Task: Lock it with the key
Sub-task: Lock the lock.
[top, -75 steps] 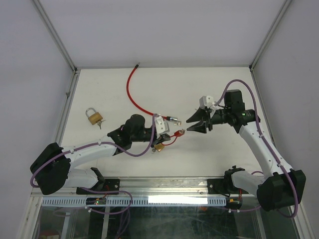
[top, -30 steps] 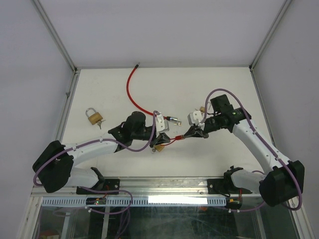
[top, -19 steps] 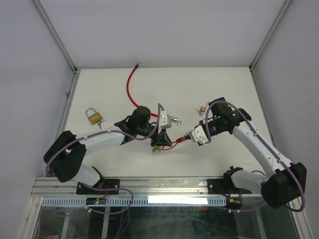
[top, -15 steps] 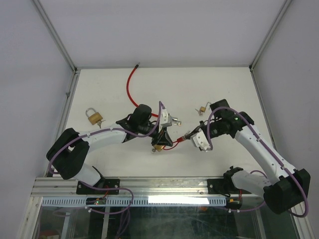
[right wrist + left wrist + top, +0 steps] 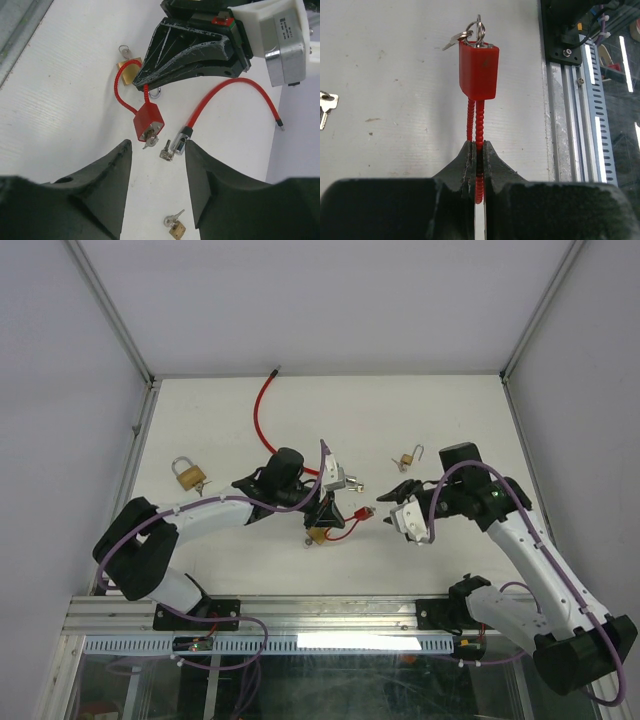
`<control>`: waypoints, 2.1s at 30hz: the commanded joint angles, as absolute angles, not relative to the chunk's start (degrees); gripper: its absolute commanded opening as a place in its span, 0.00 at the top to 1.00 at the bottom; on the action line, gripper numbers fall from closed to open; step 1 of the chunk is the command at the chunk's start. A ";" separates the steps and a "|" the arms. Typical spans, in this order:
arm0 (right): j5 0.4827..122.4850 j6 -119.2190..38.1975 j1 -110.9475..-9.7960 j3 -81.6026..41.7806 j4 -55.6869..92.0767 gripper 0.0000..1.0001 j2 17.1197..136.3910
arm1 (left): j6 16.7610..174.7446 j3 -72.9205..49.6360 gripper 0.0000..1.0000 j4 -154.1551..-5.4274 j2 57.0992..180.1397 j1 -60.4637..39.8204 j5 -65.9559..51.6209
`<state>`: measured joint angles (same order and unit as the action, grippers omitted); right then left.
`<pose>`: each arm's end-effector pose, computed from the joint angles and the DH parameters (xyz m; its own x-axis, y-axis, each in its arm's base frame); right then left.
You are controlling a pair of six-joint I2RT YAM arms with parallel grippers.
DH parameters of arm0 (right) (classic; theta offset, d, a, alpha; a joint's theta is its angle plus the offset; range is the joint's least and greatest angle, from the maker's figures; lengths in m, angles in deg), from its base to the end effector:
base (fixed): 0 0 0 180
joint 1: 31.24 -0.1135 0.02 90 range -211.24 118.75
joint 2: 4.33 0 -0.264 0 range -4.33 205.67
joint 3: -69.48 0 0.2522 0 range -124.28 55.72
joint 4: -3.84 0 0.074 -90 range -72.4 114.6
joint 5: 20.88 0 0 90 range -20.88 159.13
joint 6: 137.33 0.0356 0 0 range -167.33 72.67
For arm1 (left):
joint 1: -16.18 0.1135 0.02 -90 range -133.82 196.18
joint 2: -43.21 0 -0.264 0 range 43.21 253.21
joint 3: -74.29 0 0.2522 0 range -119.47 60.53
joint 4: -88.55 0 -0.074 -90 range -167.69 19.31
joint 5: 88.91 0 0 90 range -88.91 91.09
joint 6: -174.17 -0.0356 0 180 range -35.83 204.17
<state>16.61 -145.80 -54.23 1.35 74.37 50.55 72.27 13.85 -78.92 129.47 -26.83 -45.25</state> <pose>0.1412 0.0906 0.3068 0.7397 -0.3401 -0.5807 -0.6729 -0.3829 -0.6330 0.2070 -0.2283 0.2059 -0.2613 0.4384 -0.8599 0.9603 0.0280 -0.2775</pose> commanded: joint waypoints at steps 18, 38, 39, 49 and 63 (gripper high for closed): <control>13.26 -117.33 -53.03 2.12 63.62 0.51 56.51 | 73.71 14.93 1.00 -81.49 123.32 -28.20 -41.44; 17.51 -117.99 -55.58 1.98 62.38 0.65 60.45 | 73.36 14.81 1.00 -81.24 123.46 -28.13 -41.80; 17.42 -117.99 -55.67 2.06 62.42 0.66 60.45 | 73.36 14.83 1.00 -81.29 123.48 -28.15 -41.72; 16.97 -119.60 -56.42 2.23 62.83 0.71 60.08 | 73.36 14.77 1.00 -81.20 123.79 -28.18 -41.71; 18.23 -121.91 -56.58 2.35 62.79 0.73 58.58 | 72.92 14.36 1.00 -80.11 124.51 -28.17 -41.88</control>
